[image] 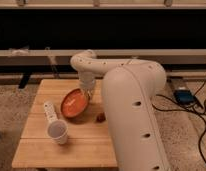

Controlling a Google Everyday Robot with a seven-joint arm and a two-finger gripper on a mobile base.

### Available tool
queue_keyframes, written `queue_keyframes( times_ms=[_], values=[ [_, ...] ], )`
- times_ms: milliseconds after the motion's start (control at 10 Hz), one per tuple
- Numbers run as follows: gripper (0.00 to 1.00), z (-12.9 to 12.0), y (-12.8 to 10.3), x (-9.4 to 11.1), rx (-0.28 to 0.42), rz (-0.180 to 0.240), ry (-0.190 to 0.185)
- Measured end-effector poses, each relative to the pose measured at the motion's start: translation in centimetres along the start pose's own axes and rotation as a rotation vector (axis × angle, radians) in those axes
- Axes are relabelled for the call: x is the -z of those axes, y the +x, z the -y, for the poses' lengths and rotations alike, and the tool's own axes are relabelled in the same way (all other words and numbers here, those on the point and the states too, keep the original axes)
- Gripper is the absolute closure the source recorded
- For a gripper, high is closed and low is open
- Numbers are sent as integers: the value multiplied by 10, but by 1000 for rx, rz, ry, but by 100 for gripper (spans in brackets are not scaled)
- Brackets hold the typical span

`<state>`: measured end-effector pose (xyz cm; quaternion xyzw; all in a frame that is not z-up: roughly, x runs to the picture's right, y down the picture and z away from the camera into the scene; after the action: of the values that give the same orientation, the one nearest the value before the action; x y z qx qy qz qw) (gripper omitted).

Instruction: Drag the ceramic bowl in a circle

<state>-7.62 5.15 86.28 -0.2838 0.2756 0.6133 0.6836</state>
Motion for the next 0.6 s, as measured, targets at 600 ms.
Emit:
queue_keyframes(
  times_ms=[600],
  values=[
    [20, 35, -14, 10, -38, 37, -51]
  ],
)
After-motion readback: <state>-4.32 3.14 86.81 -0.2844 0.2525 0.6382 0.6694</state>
